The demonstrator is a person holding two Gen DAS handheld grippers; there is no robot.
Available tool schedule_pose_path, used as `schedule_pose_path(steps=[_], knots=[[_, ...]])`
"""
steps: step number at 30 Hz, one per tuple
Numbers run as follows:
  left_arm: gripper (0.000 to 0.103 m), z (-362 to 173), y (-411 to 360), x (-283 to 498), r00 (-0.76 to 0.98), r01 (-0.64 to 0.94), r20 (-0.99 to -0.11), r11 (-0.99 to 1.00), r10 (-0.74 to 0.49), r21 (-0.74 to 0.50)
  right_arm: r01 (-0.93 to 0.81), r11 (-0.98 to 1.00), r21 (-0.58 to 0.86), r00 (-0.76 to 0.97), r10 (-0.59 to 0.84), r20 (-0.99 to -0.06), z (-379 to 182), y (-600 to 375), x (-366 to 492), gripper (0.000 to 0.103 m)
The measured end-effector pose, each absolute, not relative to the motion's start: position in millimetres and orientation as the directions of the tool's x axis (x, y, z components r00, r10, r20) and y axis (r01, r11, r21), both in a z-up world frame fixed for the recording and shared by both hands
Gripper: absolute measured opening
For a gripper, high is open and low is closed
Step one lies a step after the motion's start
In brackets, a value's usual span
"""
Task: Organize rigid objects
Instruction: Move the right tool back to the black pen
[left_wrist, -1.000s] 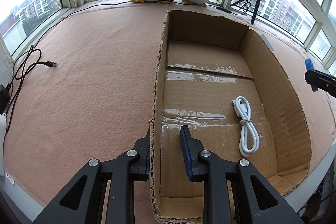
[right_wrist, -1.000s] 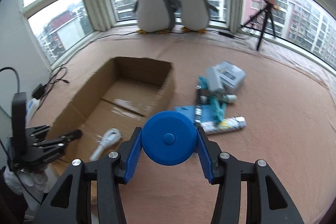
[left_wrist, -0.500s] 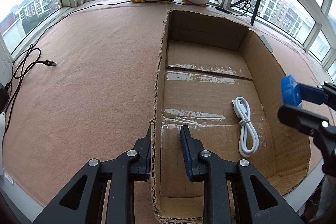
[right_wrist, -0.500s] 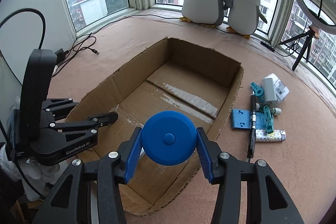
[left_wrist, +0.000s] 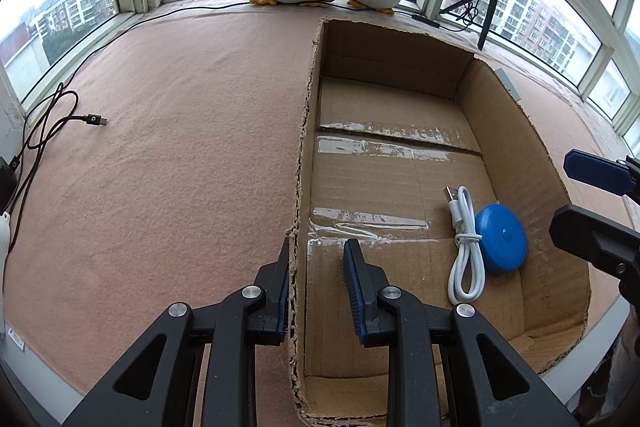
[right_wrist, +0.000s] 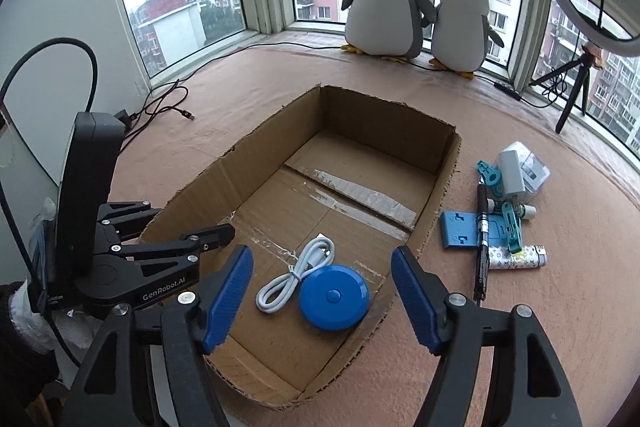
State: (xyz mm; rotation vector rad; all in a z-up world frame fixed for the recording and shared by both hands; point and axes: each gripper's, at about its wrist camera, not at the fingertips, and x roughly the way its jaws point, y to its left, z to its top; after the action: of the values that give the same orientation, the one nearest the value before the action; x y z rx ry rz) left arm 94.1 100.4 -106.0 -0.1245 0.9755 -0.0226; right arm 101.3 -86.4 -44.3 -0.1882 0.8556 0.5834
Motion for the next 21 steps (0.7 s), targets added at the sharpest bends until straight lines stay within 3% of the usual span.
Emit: schedule_pose_path(steps=[14,21], knots=[[0.025,-106.1,102.0,93.9,0.564,-0.039,-0.822,0.992,-0.080,-0.124,-0.293,0.910,0.292,0.538,0.410,-0.736,-50.3,-183.8,129.7,0.068],[0.025,-106.2,102.0,94.0,0.564,-0.040,-0.822,0.991,-0.081,-0.125,-0.179,0.933,0.313,0.530,0.359,-0.768,-64.1,-215.2,155.0,0.068]])
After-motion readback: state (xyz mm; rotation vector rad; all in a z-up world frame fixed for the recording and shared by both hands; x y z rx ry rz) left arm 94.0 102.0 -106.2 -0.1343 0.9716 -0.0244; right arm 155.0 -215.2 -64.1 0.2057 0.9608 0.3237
